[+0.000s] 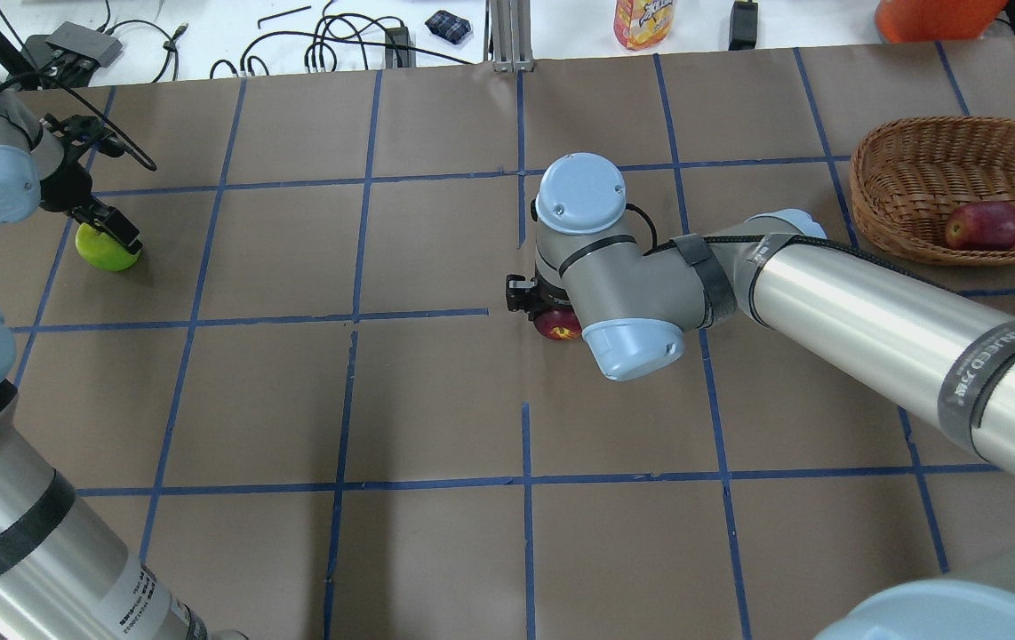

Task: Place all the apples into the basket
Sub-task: 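Grasp the purple apple with right gripper while left gripper grasps green apple, then carry purple apple to basket with right while left carries green apple to center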

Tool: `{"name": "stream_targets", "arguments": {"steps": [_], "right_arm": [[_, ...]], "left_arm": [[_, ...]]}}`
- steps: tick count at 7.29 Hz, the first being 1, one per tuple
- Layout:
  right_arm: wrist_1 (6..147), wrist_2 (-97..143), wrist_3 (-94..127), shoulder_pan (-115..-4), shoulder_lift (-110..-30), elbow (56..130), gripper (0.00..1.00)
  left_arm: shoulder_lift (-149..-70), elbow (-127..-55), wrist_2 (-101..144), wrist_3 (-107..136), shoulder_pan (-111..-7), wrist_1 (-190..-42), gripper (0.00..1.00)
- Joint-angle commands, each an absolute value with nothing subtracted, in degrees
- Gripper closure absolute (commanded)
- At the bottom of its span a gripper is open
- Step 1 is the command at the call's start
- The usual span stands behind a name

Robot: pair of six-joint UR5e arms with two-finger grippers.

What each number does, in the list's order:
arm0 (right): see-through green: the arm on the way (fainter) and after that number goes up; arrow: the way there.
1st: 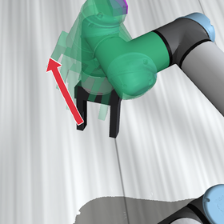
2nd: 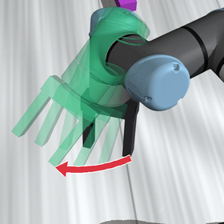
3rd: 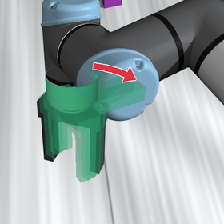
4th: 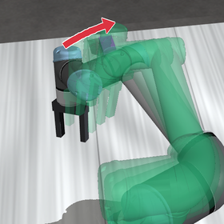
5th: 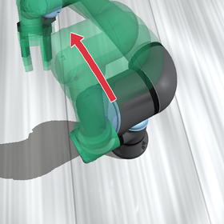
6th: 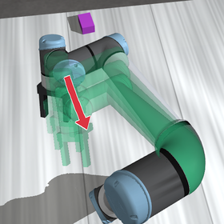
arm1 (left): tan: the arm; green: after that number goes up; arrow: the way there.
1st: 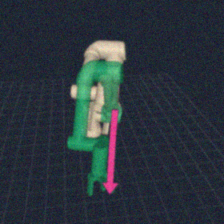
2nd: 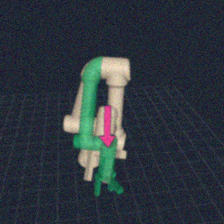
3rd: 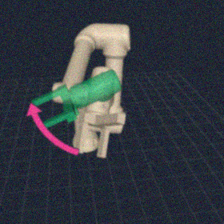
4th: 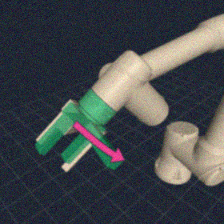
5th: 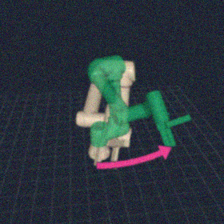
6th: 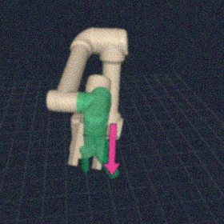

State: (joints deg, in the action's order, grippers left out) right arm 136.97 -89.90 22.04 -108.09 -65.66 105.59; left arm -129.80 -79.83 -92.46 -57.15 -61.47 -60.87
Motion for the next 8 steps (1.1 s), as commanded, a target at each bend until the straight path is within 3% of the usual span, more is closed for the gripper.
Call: {"name": "stream_targets", "arguments": {"steps": [1,4,7,8], "right_arm": [[132.9,-89.6,17.6,-101.5,-69.1,102.3,0.71],[125.7,-82.4,-20.2,-73.4,-73.5,101.3,0.71],[125.3,-82.5,-47.0,-65.3,-66.4,91.5,0.7],[125.5,-82.7,-49.0,-63.9,-65.0,91.4,0.62]], "left_arm": [[-127.2,-78.2,-92.1,-56.3,-62.3,-69.8,0.65],[-119.0,-74.8,-84.4,-39.4,-74.4,-85.0,0.74],[-119.2,-74.9,-84.1,-3.6,-98.8,-75.9,0.74],[-120.7,-75.8,-83.9,6.9,-106.4,-69.7,0.74]]}}
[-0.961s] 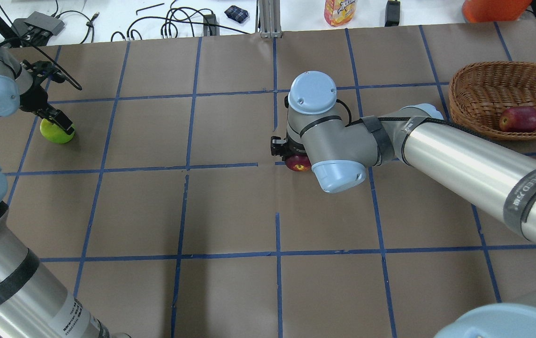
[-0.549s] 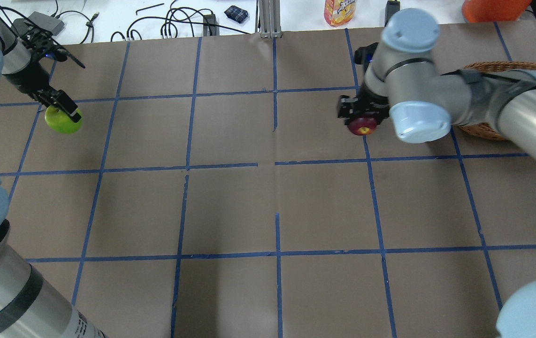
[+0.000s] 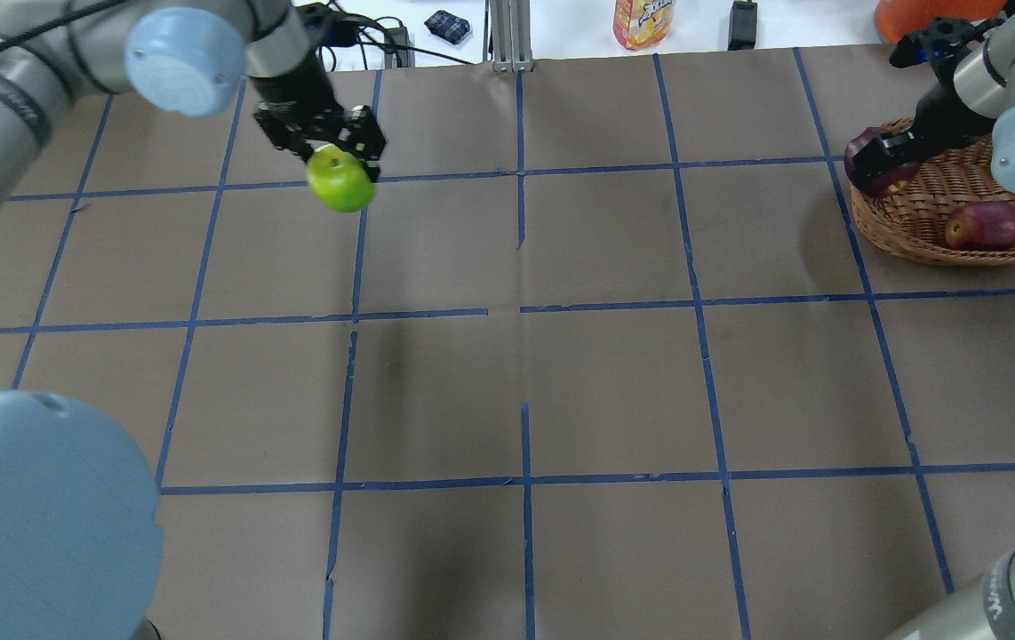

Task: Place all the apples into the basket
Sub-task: 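Carry purple apple to basket with right while left carries green apple to center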

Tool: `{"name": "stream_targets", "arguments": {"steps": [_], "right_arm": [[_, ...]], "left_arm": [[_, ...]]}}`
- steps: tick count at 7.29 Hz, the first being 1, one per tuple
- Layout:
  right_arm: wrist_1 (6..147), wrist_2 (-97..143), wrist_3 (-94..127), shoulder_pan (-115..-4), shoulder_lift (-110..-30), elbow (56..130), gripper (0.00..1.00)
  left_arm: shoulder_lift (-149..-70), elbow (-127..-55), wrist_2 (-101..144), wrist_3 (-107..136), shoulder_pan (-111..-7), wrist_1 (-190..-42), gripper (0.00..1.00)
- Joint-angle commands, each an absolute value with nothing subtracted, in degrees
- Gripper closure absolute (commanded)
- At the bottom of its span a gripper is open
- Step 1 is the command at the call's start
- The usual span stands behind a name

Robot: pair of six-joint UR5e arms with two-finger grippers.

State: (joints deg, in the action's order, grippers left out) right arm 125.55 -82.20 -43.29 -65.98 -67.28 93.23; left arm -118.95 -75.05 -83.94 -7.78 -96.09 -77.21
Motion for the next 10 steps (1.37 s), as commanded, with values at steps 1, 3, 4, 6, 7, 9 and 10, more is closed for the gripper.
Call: {"name": "stream_targets", "arguments": {"steps": [1,3,4,6,7,9,10], "right_arm": [[125.3,-82.5,-49.2,-63.4,-64.2,90.9,0.18],[125.1,-83.0,-49.1,-63.3,-64.0,91.0,0.0],[122.3,-84.7,-48.6,-63.3,-64.2,90.4,0.0],[119.2,-84.7,-46.7,-64.3,-65.4,90.4,0.0],[114.5,-84.5,-40.1,-67.3,-67.9,90.6,0.0],[107.8,-85.0,-21.1,-78.2,-72.4,92.2,0.0],[108.3,-85.0,-11.3,-84.8,-73.3,93.3,0.0]], "left_arm": [[-123.0,-78.4,-83.9,15.4,-110.9,-63.8,0.74],[-125.2,-85.8,-84.5,21.9,-116.6,-50.0,0.51],[-125.2,-88.0,-86.3,21.4,-116.5,-47.4,0.16],[-124.7,-88.4,-86.0,22.0,-116.5,-47.5,0.0],[-123.3,-88.0,-85.7,21.5,-115.2,-49.2,0.0],[-117.9,-86.7,-85.8,15.3,-111.2,-57.9,0.0],[-114.8,-86.9,-86.1,7.5,-107.2,-61.7,0.0]]}}
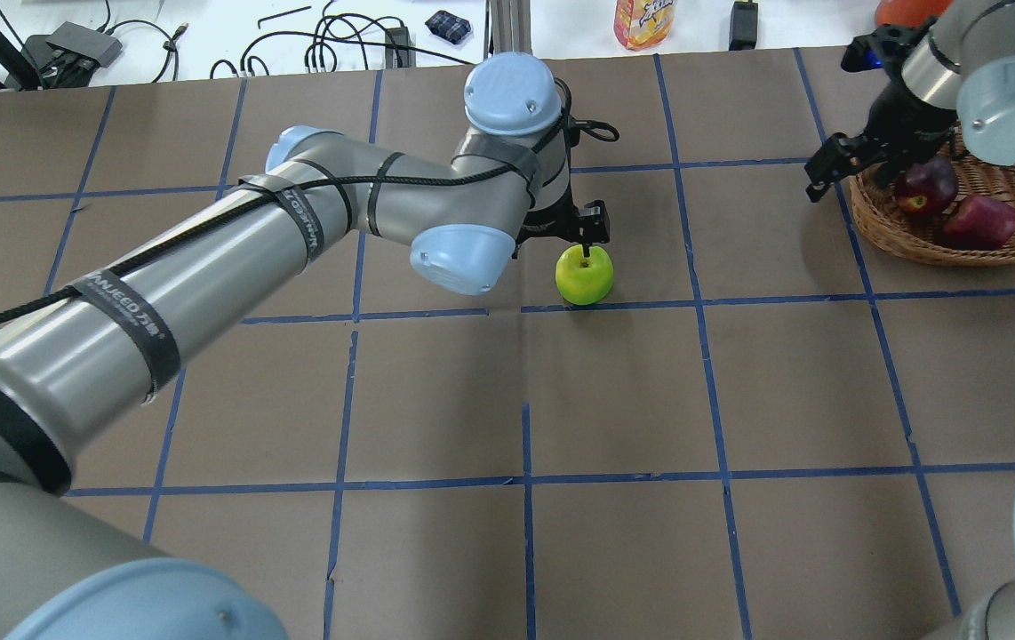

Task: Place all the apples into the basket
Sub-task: 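Release purple apple into basket while left gripper releases green apple, then lower right gripper onto green apple and grasp it while left withdraws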

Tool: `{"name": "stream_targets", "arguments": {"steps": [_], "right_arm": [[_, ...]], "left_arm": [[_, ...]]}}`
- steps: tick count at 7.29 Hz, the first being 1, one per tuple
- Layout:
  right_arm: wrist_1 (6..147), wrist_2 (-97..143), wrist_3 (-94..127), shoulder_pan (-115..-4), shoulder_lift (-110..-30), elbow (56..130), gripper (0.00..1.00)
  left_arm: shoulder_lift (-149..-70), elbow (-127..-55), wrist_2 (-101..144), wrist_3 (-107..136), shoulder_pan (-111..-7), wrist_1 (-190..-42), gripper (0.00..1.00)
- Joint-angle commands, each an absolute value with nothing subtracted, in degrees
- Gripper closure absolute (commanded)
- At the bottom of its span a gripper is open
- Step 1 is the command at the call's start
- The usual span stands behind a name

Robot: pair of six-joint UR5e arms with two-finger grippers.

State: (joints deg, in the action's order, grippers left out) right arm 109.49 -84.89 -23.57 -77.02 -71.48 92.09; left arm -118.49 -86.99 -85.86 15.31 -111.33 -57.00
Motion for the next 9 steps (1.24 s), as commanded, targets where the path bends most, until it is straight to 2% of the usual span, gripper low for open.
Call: {"name": "stream_targets", "arguments": {"steps": [1,3,4,6,9], "right_arm": [[109.8,-84.7,0.1,-91.6,-73.0,93.7,0.0],[113.9,-84.8,12.3,-100.9,-69.5,94.4,0.0],[120.3,-85.3,14.7,-104.0,-68.3,96.0,0.0],[127.4,-90.3,13.6,-104.2,-66.3,99.4,0.0],[132.2,-89.7,12.0,-104.2,-62.2,98.6,0.0]], "left_arm": [[-111.6,-87.9,-86.2,0.2,-102.5,-65.7,0.0],[-105.3,-88.2,-86.4,-10.5,-93.6,-73.8,0.0],[-102.2,-88.2,-86.7,-11.0,-91.8,-77.7,0.0],[-97.7,-88.3,-90.9,-11.0,-91.8,-82.3,0.0],[-97.8,-85.2,-90.3,-9.8,-91.5,-85.9,0.0]]}}
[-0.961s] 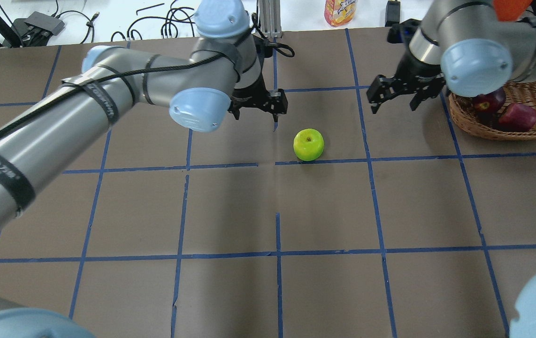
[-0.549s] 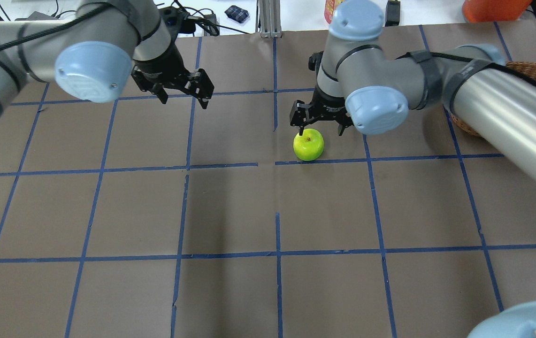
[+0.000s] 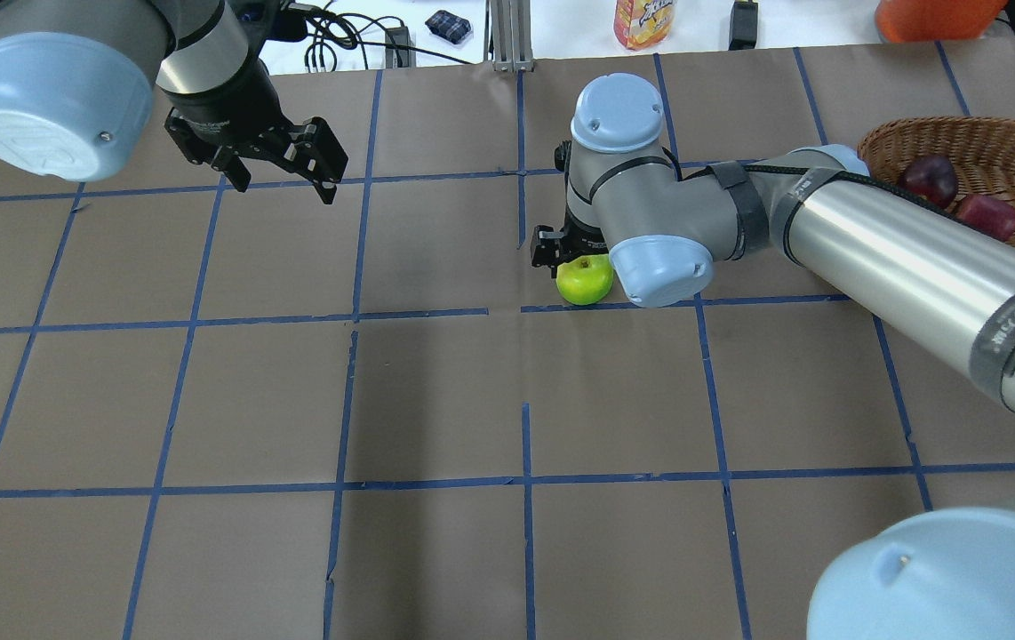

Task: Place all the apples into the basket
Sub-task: 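Lower right gripper onto green apple and grasp it while left withdraws, then carry the green apple into the basket with the right gripper and release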

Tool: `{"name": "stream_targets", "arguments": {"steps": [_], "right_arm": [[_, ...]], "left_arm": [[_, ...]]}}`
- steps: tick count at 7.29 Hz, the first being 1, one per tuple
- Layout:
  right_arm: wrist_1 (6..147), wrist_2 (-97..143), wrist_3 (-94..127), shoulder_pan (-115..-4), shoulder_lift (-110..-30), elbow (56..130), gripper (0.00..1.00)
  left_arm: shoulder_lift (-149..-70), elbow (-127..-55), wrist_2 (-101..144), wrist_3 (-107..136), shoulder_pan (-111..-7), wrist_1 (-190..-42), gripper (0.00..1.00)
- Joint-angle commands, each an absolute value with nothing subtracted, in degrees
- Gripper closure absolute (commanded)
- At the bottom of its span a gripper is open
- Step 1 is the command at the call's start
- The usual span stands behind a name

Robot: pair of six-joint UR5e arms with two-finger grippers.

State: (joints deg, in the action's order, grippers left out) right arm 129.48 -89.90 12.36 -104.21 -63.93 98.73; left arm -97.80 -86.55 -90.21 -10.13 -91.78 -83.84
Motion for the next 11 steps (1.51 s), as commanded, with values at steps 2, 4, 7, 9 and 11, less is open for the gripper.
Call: {"name": "stream_targets", "arguments": {"steps": [2,4,7,9,11], "right_arm": [[133.2,-89.8,11.2,-104.2,-60.9,99.0,0.0],[133.7,-90.4,8.3,-104.3,-60.2,99.4,0.02],[132.9,-90.6,7.8,-103.4,-63.6,98.5,0.67],[126.2,-87.9,2.9,-91.2,-71.6,98.4,0.68],[124.6,-90.3,-13.6,-76.4,-75.3,98.5,0.85]], "left_arm": [[-98.9,-81.7,-90.4,-9.8,-91.1,-91.4,0.0],[-97.0,-81.5,-90.9,-8.5,-91.1,-96.4,0.0],[-97.8,-81.0,-91.0,-3.4,-91.5,-96.1,0.0],[-96.5,-80.7,-91.0,-3.0,-91.6,-96.5,0.0],[-96.1,-81.0,-91.0,-1.5,-91.8,-96.4,0.0]]}}
